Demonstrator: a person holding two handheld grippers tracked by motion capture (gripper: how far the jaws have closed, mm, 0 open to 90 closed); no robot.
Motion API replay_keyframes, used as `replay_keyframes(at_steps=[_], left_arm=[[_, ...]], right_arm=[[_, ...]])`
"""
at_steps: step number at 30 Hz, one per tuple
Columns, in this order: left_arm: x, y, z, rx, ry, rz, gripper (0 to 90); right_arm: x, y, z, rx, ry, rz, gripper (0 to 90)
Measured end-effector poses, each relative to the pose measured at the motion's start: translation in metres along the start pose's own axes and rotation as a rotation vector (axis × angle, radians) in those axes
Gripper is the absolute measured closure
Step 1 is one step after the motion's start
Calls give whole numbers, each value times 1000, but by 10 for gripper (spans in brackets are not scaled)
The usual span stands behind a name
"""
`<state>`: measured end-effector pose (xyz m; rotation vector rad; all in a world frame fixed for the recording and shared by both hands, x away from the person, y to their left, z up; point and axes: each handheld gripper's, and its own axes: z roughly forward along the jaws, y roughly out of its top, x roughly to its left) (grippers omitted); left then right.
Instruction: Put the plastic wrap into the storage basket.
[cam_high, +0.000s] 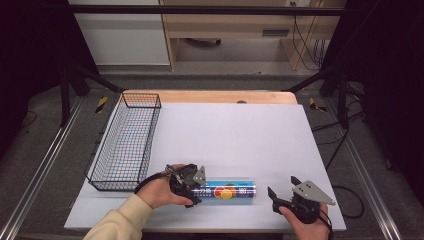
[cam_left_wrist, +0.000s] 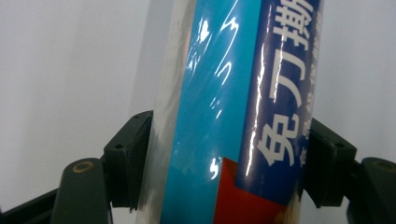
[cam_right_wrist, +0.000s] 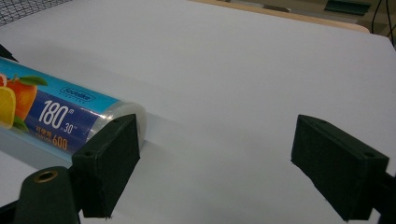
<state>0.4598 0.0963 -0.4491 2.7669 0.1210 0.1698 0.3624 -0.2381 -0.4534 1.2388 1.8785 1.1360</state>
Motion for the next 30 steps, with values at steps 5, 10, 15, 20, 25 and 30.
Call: replay_keyframes(at_steps=[5,10,15,20,25,30], left_arm=[[1,0,0,1,1,11,285],[-1,-1,1,-7,11,7,283],[-1,0,2,0,18,9,281],[-1,-1,3,-8,14,5,281],[0,-1,2,-10,8,10,285],[0,-3,1,-30,-20,-11,292]], right_arm=[[0,0,0,2,-2,1,156],[1,0,0,4,1,3,156],[1,0,0,4,3,2,156],[1,0,1,4,5,6,156],[1,0,1,6,4,7,156],[0,0,1,6,5,9,156]])
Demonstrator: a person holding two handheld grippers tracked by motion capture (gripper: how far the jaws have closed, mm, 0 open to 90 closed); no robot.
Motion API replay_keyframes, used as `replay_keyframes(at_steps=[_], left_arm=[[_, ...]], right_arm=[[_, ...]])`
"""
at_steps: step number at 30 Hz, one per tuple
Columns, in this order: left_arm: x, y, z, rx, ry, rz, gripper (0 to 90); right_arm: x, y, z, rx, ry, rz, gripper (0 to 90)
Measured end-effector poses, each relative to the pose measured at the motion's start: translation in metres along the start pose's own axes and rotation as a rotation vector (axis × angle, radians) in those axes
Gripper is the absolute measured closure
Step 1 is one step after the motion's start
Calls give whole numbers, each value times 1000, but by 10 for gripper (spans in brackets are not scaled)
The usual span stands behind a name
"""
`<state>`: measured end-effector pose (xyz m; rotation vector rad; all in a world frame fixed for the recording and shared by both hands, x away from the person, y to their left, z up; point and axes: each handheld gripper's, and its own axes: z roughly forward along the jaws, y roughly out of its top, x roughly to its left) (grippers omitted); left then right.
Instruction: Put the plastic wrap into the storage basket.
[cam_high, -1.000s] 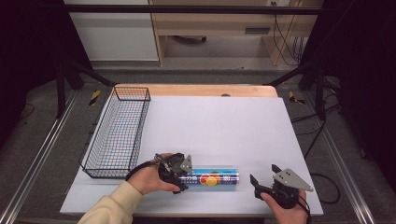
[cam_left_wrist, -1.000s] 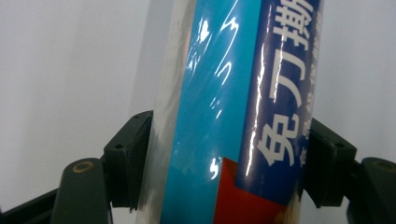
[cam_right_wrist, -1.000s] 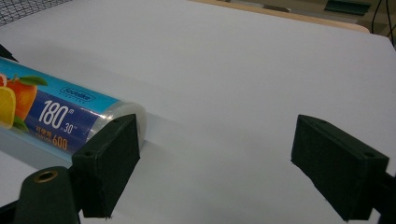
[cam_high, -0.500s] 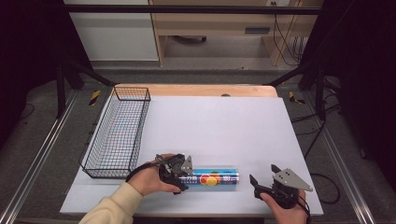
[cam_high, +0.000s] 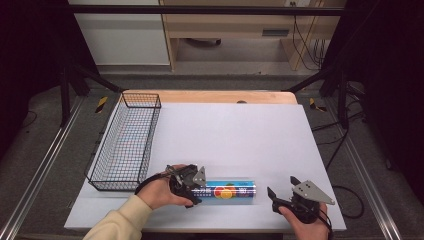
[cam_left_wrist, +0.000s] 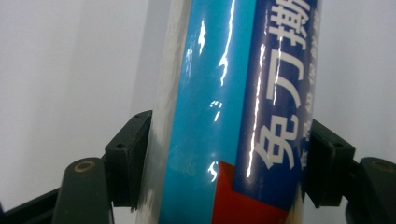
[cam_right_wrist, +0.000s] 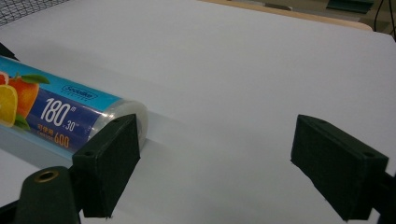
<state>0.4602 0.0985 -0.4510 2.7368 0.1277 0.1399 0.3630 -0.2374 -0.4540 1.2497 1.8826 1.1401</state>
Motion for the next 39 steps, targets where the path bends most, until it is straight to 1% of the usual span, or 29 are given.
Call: replay_keyframes(at_steps=[1,2,3,5,6,10,12,14,15,16,18,19,20,22,23,26,27,28,29,32,39], left_arm=[[0,0,0,-1,-4,-9,293],[-1,0,0,-4,-12,-28,294],[-2,0,-1,-5,-12,-34,296],[-2,0,-1,-6,-4,-31,297],[-2,-1,-2,-3,-5,-35,297],[-3,-4,-7,-18,8,-48,298],[-4,-5,-13,-40,8,-56,299],[-5,-4,-15,-46,8,-56,300],[-7,-3,-19,-63,16,-61,300],[-7,-3,-19,-63,16,-61,300],[-11,0,-26,-92,24,-66,300],[-11,0,-26,-92,24,-66,301],[-14,2,-31,-111,24,-71,301],[-17,4,-34,-137,32,-73,301],[-17,5,-36,-146,28,-74,301],[-18,6,-38,-157,32,-72,302],[-19,7,-38,-173,34,-85,302],[-18,7,-39,-167,35,-77,303],[-19,8,-40,-172,45,-79,303],[-20,10,-41,-175,39,-79,304],[-22,10,-42,-179,39,-77,306]], right_arm=[[0,0,0,0,1,-1,156],[0,0,0,1,-1,-1,157],[0,0,0,-1,-1,-2,157],[0,0,0,-2,-1,-2,159],[0,0,0,-2,-1,-2,159],[-1,0,-1,-4,-4,-3,159],[-1,0,-1,-5,-5,-1,160],[-1,0,0,-6,-6,0,159],[-1,0,-1,-6,-8,3,159],[-1,0,-1,-6,-8,3,159],[-1,0,-2,-10,-11,5,159],[-1,0,-2,-10,-11,5,159],[-1,0,-2,-10,-11,4,158],[-1,0,-2,-10,-14,6,151],[-1,0,-2,-13,-17,5,148],[-1,0,-2,-15,-20,5,147],[-2,0,-2,-14,-21,5,147],[-2,0,-2,-14,-22,5,147],[-2,0,-2,-14,-21,4,147],[-2,0,-2,-14,-21,4,147],[-2,0,-2,-14,-22,5,147]])
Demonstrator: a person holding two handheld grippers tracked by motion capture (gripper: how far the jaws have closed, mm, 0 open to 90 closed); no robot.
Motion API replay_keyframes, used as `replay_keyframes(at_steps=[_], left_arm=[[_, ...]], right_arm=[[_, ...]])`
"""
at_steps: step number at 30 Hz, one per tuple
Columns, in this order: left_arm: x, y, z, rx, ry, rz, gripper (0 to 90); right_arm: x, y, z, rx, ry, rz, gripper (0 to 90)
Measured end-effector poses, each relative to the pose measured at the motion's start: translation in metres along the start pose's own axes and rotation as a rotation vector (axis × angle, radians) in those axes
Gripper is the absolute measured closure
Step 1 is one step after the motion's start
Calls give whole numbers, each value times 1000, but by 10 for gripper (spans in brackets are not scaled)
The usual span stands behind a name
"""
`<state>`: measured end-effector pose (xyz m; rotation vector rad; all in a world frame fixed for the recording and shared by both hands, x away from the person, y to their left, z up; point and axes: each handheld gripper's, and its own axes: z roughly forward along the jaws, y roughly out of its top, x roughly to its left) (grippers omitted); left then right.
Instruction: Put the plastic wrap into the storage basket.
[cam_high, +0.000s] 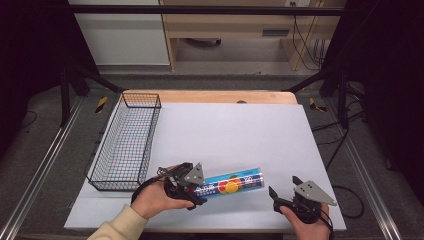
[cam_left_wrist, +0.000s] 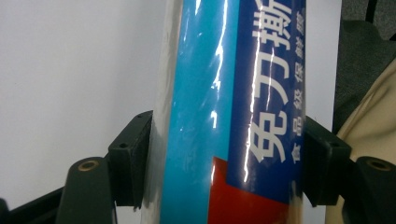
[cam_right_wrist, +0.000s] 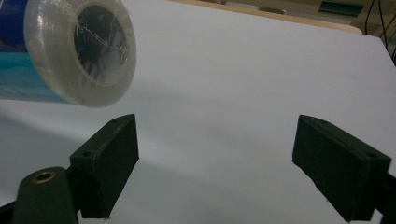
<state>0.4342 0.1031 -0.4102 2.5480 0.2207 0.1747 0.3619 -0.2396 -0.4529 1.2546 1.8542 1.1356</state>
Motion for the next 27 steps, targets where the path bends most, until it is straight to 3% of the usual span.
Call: replay_keyframes(at_steps=[14,18,27], left_arm=[[-1,0,-12,-44,19,-27,308],[-2,1,-26,-81,47,-47,308],[-3,2,-51,-113,97,-75,310]], right_arm=[[0,0,0,-1,0,0,147],[0,0,0,-5,2,4,147],[2,1,-1,-9,6,0,141]])
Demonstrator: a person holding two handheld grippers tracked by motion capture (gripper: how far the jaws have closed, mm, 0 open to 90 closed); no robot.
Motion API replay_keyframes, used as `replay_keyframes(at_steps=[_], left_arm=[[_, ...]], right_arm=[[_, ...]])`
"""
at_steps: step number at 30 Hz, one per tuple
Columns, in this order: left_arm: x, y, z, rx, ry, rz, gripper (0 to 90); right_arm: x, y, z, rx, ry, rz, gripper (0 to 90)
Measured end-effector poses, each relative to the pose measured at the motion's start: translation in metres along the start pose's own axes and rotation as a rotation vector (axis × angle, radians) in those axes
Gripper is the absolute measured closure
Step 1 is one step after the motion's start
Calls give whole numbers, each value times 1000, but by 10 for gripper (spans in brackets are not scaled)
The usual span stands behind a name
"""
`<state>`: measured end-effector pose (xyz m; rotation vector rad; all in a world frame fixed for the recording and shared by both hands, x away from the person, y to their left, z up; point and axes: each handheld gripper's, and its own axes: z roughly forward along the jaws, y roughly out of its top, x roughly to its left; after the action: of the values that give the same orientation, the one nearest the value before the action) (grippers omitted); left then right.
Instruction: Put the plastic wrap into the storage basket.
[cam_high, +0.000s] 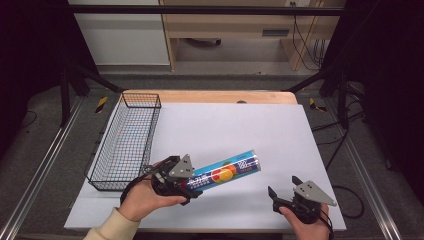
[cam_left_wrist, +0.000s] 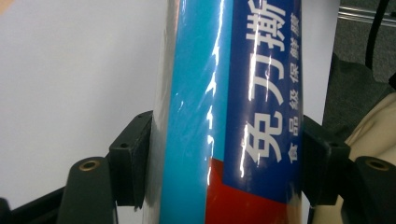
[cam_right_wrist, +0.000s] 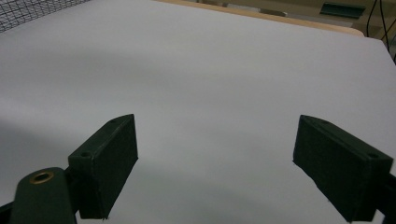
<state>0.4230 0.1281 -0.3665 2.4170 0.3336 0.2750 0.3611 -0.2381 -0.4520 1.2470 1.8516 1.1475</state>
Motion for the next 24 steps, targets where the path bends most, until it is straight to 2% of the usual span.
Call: replay_keyframes(at_steps=[7,11,14,18,19,21,24], left_arm=[[10,-7,-23,-45,55,-60,313],[12,-9,-31,-63,74,-72,313],[17,-14,-42,-78,91,-98,314],[21,-19,-49,-86,111,-126,315],[24,-21,-54,-85,132,-142,315],[28,-24,-58,-87,144,-155,315],[32,-28,-62,-95,152,-176,316]], right_arm=[[0,0,-1,-5,-4,3,142],[1,1,-1,-5,-7,0,142],[2,1,0,-5,-17,-1,142],[4,4,6,-2,-25,1,132],[6,9,13,-1,-23,-4,131],[9,17,21,-2,-15,-25,131],[9,23,28,-3,-8,-24,132]])
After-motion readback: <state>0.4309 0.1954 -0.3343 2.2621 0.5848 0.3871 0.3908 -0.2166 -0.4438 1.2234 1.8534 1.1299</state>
